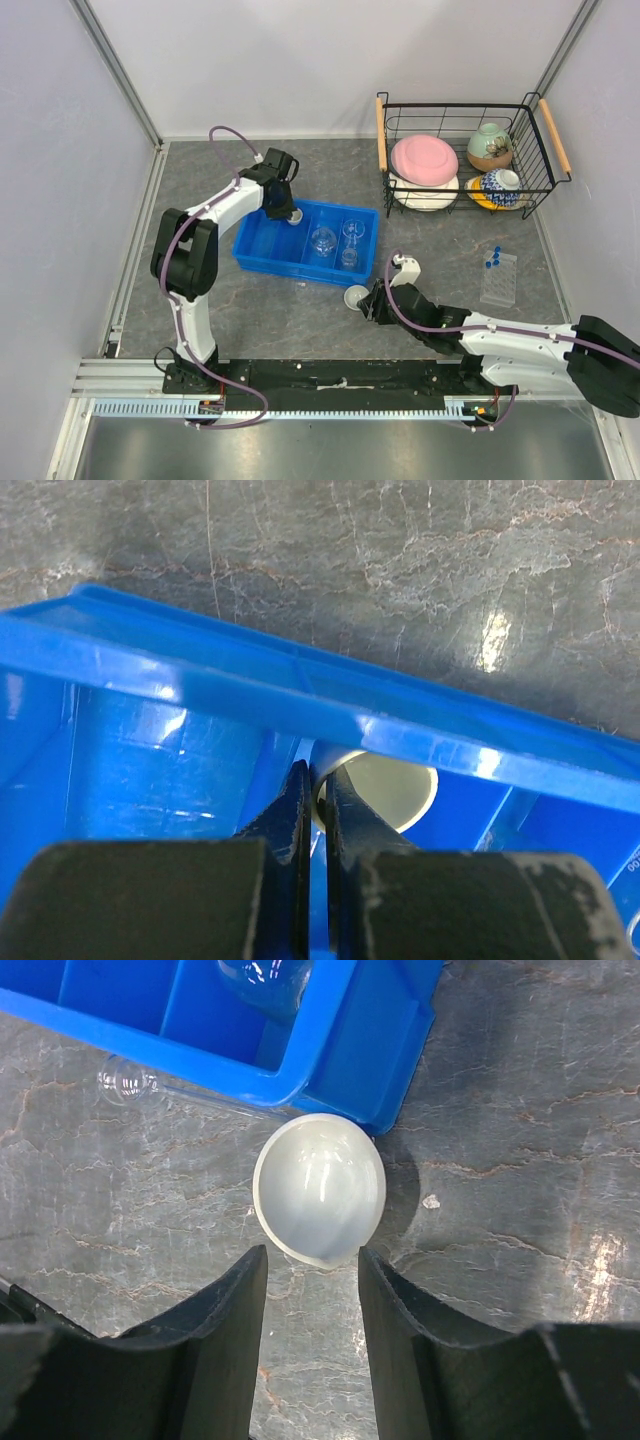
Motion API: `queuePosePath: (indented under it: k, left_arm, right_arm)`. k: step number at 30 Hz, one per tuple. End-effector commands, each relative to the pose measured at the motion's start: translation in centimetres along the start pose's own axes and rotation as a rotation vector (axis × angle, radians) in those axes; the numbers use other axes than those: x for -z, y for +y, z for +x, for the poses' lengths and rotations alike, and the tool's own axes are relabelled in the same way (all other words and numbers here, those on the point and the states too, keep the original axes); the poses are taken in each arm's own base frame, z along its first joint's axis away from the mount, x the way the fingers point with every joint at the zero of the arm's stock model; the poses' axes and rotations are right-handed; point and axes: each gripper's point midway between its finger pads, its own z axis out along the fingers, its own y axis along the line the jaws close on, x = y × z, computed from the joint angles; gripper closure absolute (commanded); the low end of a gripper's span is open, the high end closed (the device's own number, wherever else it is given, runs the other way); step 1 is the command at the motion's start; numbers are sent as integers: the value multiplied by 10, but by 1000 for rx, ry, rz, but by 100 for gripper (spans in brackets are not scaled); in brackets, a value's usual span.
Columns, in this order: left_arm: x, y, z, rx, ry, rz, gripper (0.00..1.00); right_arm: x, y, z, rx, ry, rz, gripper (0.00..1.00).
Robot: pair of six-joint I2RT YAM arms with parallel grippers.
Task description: Organize the chemistry lab equipment
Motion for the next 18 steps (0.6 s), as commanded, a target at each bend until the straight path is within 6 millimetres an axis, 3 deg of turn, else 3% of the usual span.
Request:
queuePosePath:
  k: [1,15,18]
  left_arm:
    - [-9,-11,-22,-25,-44,45,98]
    - [-29,-11,-30,-9,-42,49,98]
    - [-30,-11,-30,-5,-41,50,85]
  right_arm:
    - [-5,3,-6,5,-38,-2,51]
    - [-8,-15,-4,10,-51,73,52]
    - [-13,-14,-3,15,-49,80,52]
